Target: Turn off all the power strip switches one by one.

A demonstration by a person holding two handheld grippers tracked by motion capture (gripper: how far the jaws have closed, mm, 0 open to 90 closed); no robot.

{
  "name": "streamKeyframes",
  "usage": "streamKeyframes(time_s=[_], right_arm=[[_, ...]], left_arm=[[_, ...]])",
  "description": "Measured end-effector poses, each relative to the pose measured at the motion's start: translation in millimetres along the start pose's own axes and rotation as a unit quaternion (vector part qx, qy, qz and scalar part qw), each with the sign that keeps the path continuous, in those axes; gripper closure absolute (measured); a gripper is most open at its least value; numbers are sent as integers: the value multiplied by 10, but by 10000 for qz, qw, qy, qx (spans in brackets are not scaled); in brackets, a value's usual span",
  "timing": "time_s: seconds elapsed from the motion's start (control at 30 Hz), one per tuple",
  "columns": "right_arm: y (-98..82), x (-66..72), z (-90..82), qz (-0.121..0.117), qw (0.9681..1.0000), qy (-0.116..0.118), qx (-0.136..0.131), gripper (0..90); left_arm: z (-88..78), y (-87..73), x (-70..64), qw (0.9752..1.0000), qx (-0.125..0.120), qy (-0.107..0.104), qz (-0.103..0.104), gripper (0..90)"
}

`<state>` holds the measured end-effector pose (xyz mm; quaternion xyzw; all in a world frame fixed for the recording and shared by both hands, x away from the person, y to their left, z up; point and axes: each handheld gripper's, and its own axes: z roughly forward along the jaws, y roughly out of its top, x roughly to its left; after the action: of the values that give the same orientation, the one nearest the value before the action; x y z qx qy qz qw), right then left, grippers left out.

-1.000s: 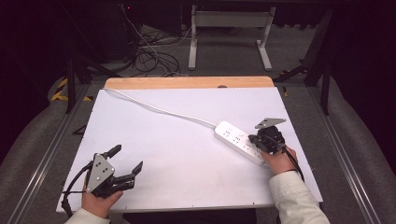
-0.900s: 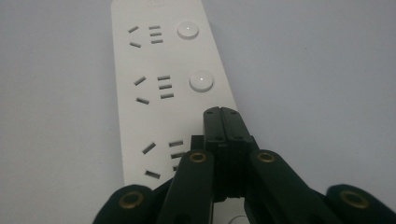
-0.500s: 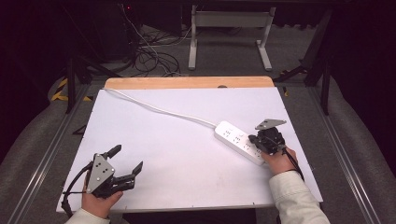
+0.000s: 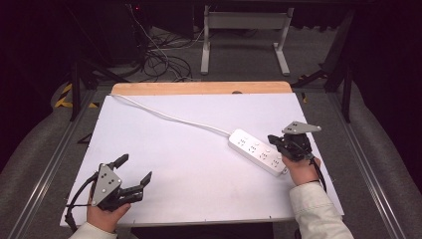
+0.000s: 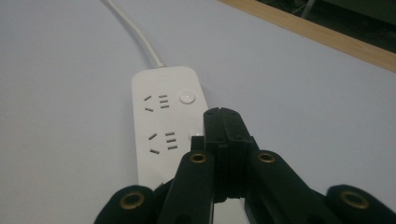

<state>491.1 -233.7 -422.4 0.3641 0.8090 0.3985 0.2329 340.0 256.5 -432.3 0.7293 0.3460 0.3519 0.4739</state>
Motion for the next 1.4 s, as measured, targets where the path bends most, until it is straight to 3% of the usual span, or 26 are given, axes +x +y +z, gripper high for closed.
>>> streamKeyframes(time_s=[0.1, 0.33, 0.53, 0.7, 1.0, 1.4], right_arm=[[8, 37, 47, -102, 9999, 16, 128, 900], [39, 28, 22, -36, 10000, 23, 31, 900], [81, 44, 113, 16, 9999, 153, 63, 900], [59, 38, 270, 42, 9994, 171, 303, 900], [16, 25, 435, 42, 9985, 206, 503, 900], [33, 71, 550, -25, 9976, 223, 661, 900]], left_arm=[[3, 3, -11, 10000, -10, 3, 22, 160], [5, 0, -18, 10000, 8, -14, 16, 160], [11, -4, -16, 10000, 14, -20, 3, 160], [19, -7, -14, 10000, 16, -24, 11, 160], [20, -4, -17, 10000, 13, -32, 31, 160], [20, -6, -14, 10000, 16, -35, 23, 160]])
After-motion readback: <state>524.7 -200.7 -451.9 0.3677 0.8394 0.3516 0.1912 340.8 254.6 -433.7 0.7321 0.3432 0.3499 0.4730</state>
